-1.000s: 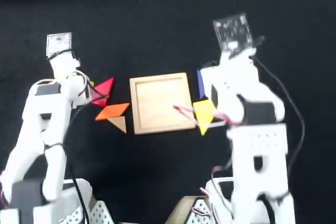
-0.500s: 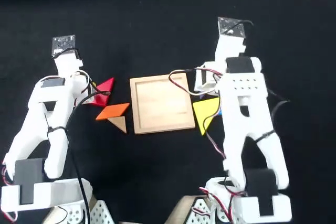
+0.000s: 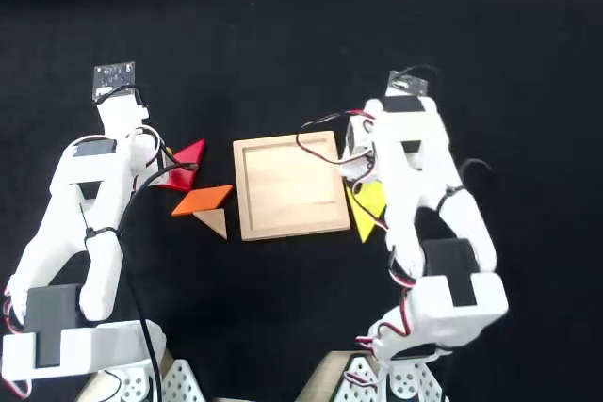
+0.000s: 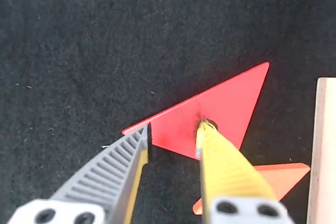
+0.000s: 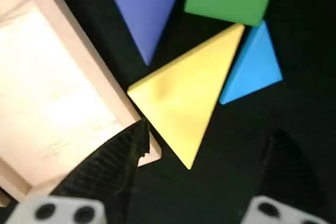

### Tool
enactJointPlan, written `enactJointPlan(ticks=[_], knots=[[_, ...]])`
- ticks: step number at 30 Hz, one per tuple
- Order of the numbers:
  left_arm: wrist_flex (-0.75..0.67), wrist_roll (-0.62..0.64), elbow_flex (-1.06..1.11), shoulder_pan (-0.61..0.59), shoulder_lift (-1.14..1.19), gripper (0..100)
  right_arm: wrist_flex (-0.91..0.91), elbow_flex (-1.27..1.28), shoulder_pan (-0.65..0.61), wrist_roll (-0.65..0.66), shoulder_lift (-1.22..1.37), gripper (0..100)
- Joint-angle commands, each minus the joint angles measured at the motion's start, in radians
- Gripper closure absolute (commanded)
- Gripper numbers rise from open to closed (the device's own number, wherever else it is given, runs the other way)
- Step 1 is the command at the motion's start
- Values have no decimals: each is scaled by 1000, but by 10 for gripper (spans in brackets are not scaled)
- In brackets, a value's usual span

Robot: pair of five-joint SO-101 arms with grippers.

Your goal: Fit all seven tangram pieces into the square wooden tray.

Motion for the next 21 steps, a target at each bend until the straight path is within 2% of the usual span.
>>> enactJointPlan(ticks=[1, 5, 21], knots=[[-17, 9, -48, -5, -5, 840, -14, -64, -15, -25, 12, 648], [-17, 9, -48, -4, -5, 841, -58, -56, -15, -66, 30, 645], [-15, 9, -48, -4, -5, 841, -184, -64, -34, -72, 137, 645]])
